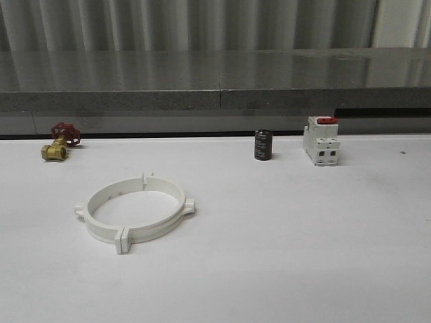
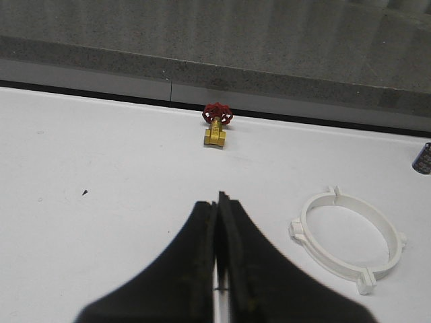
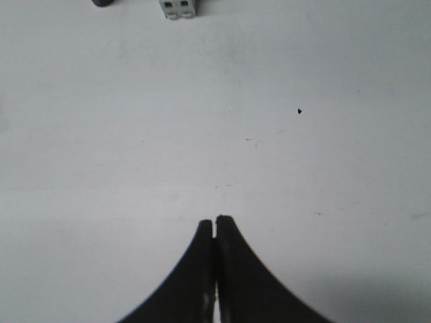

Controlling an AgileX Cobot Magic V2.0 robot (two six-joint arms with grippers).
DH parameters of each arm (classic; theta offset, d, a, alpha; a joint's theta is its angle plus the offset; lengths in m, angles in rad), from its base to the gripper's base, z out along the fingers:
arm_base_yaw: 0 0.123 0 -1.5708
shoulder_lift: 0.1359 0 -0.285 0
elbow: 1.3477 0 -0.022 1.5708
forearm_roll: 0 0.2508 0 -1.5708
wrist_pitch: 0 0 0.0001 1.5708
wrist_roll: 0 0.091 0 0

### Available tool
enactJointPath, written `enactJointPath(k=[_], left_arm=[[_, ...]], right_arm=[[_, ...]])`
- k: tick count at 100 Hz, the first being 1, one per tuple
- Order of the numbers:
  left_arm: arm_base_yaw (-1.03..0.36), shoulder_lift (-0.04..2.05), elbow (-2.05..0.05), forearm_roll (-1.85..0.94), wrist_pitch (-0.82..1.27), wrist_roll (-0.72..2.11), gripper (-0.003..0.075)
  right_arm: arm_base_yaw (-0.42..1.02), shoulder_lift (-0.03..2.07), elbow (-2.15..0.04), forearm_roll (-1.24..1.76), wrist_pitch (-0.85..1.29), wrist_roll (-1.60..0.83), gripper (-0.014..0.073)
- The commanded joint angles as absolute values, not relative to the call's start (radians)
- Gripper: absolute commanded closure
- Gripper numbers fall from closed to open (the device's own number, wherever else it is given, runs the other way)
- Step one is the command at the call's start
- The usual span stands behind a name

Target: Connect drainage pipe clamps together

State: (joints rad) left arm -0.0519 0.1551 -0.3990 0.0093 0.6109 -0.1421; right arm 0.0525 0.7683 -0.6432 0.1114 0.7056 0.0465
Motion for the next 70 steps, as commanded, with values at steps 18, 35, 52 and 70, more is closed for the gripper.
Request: enactJointPath(k=[18,35,52,70], left_arm=[[-0.052,0.167,-0.426,0.009,0.531,-0.142,0.0741],[-0.052,0.167,-0.426,0.009,0.531,-0.142,0.0741],[-0.052,0.167,-0.426,0.009,0.531,-0.142,0.0741],[-0.052,0.167,-0.426,0.009,0.531,-0.142,0.0741]], right_arm=[[0.048,0.454,-0.553,0.115,0.608,0.033,0.0655],[0.048,0.268,-0.491,0.074,0.577,0.033,0.0655],[0.048,0.128,-0.434,0.000,0.504,0.033,0.0659],[0.048,-0.009,-0.322,-0.054,0.393,0.033,0.0659]])
